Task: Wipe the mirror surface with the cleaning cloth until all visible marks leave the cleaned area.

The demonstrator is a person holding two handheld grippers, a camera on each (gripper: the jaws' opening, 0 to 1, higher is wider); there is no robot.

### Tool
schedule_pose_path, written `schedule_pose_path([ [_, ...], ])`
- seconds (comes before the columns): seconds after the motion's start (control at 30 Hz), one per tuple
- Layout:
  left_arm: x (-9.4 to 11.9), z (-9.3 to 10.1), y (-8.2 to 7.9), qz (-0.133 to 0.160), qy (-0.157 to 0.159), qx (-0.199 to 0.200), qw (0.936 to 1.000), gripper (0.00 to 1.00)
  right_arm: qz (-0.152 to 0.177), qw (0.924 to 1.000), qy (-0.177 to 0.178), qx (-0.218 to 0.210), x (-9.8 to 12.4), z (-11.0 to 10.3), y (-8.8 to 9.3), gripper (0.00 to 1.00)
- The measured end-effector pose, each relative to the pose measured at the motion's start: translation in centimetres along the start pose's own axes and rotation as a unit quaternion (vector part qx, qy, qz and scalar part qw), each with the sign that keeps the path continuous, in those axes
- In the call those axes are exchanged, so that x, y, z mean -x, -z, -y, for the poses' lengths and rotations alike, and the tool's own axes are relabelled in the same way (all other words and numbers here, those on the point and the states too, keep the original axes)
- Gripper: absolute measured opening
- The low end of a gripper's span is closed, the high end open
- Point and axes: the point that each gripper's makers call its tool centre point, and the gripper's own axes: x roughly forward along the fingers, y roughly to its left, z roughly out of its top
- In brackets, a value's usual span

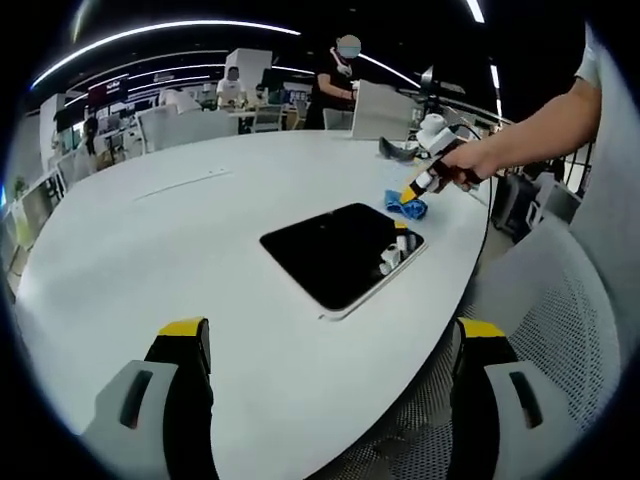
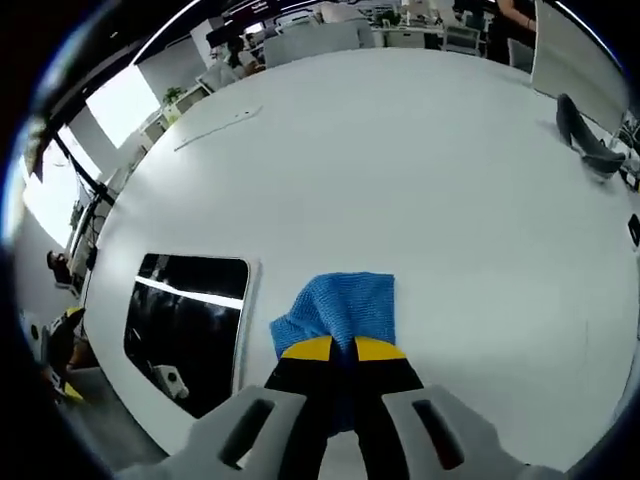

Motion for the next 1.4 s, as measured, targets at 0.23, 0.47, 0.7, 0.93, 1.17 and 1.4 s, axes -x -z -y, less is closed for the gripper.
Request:
schedule_pose_path([
  [0.23,0.0,0.1,0.0,0.000,0.003,0.003,1.0000,0.99,-0.003,0.9992,-0.005,0.039,0.0,-0.1,0.0,0.01],
  [0.47,0.1,0.2,-0.2,0.005,0.006,0.005,1.0000,0.99,0.033,0.9971,-0.020,0.066,1.1,0.1,-0.7,0.15],
  [0.7,0.2,0.3,-0.5,0.016,0.015,0.030,0.9993,0.99,0.132,0.9812,-0.077,0.118,6.2,-0.4,-3.1,0.42],
  [0.93,0.5,-0.5,-1.3,0.037,0.000,0.049,0.9981,0.99,0.175,0.9610,-0.108,0.185,10.1,-0.2,-1.5,0.68],
  [1.17,0.7,-1.0,-1.2,0.035,-0.018,0.036,0.9986,0.99,0.198,0.9411,-0.114,0.249,11.9,0.0,0.5,0.90],
  [1.4,0.4,-0.8,-0.5,0.015,-0.015,0.042,0.9989,0.99,0.222,0.9477,-0.122,0.194,13.6,0.5,1.3,0.98],
])
